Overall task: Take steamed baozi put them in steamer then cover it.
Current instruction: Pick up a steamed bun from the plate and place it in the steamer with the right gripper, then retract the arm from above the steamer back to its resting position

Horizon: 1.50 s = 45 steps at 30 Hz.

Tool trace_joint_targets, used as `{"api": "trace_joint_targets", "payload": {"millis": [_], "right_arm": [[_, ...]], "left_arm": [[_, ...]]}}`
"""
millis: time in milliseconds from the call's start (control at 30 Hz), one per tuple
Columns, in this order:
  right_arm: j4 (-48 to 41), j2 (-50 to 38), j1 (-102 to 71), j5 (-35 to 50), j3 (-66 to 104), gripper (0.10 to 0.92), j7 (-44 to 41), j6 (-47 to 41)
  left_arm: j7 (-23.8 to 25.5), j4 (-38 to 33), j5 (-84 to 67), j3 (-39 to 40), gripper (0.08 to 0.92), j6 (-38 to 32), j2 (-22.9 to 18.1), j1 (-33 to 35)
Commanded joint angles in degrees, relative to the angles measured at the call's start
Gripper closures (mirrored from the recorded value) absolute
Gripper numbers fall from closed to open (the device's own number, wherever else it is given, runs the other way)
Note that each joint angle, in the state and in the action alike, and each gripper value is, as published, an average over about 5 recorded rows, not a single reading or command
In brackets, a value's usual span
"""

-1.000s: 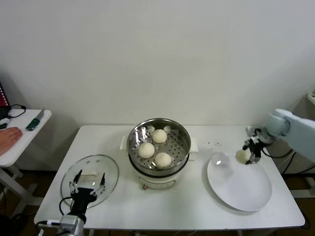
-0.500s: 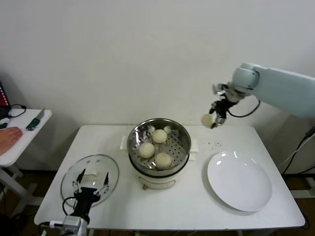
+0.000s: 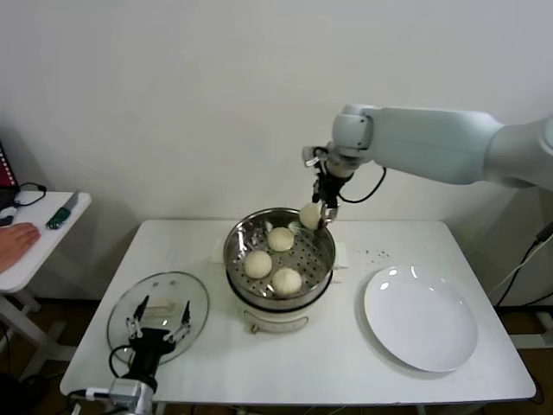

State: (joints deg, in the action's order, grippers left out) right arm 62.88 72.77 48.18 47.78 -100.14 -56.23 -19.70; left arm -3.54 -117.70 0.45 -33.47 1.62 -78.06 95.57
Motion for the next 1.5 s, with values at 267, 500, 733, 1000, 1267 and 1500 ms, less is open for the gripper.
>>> {"api": "trace_joint_targets", "payload": {"millis": [267, 500, 733, 1000, 1267, 1500], "right_arm": [[1.1, 4.6, -6.8, 0.3, -3.1, 0.33, 2.9, -1.4], [0.5, 4.6, -7.9, -1.2, -2.9, 0.33, 2.9, -1.4], [-0.8, 4.2, -8.0, -2.2, -1.8, 0.261, 3.4, -1.5], [1.9, 1.3, -5.6, -2.2, 0.1, 0.203, 2.0, -1.7], [4.9, -6.8, 0.2, -2.0, 3.9, 0.203, -2.9, 0.4], [8.1, -18.4, -2.4, -1.7, 15.1, 0.203, 4.5, 5.9]], "left_arm": [[-0.3, 1.3, -0.9, -0.2, 0.177, -0.1, 0.8, -0.9], [-0.3, 1.7, -1.0, 0.0, 0.177, 0.0, 0.9, -1.4], [-0.3, 1.7, -1.0, 0.0, 0.177, 0.1, 1.0, -1.5], [-0.3, 1.6, -1.0, 0.0, 0.177, 0.1, 0.9, -1.3], [-0.5, 1.4, -0.4, 0.1, 0.177, 0.0, 1.0, -1.0], [-0.9, 1.3, 0.5, -0.2, 0.177, 0.1, 0.2, -1.5]]}}
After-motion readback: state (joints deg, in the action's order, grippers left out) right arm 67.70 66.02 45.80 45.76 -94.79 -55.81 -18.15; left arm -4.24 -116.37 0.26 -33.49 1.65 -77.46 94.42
